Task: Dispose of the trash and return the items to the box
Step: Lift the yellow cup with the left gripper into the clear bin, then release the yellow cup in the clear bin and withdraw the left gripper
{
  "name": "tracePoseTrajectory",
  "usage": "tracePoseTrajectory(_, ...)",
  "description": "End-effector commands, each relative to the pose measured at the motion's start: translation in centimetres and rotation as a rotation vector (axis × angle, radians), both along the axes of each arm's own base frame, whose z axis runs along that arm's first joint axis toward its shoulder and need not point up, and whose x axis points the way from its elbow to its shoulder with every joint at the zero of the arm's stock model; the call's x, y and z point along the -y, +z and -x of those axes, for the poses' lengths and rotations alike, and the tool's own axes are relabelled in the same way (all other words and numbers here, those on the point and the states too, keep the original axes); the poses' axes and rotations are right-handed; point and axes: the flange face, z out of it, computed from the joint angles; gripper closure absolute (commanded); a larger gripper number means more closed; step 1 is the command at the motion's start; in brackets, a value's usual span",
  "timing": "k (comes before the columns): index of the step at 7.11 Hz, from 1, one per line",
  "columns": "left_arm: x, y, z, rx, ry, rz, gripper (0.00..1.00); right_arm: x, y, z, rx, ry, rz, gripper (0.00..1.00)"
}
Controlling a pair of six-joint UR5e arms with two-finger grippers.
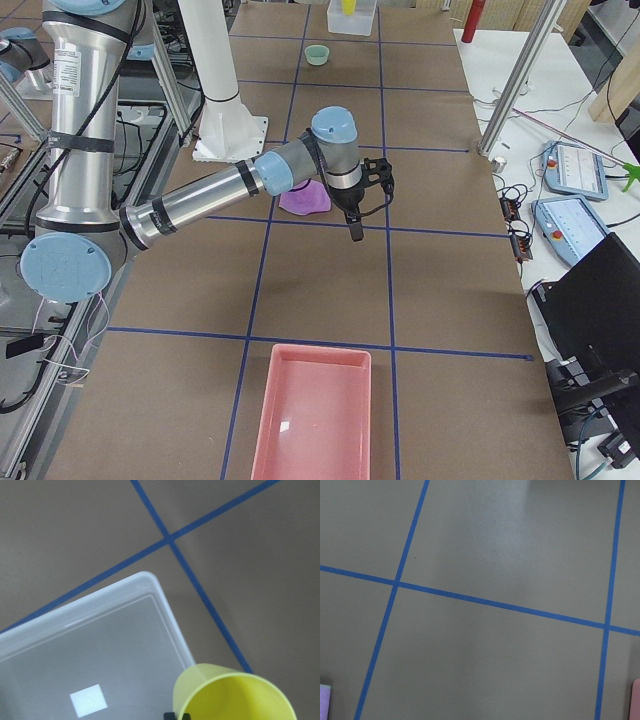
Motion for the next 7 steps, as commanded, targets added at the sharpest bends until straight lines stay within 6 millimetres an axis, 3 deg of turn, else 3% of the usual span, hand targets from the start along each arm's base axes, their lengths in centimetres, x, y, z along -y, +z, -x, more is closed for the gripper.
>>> tracePoseTrajectory(1, 0.2, 4.6, 0.3, 0.001, 0.003, -0.014, 1.00, 0.1, -0.4, 0.1, 0.002, -0.001, -0.008, 0.00)
tracePoseTrajectory(2, 1.0, 3.7, 3.1, 0.006, -0.054, -0.027, 1.00, 0.2, -0.4, 0.1, 0.002, -0.001, -0.010, 0.00)
tracePoseTrajectory(5, 0.9, 5.0, 3.2, -0.005, -0.082, 0.019, 1.00, 0.2, -0.4, 0.1, 0.001, 0.000, -0.010, 0.00)
tracePoseTrajectory(7, 1.1, 4.9, 2.6, -0.015, -0.091, 0.036, 1.00, 0.2, -0.4, 0.0, -0.001, 0.001, -0.009, 0.00)
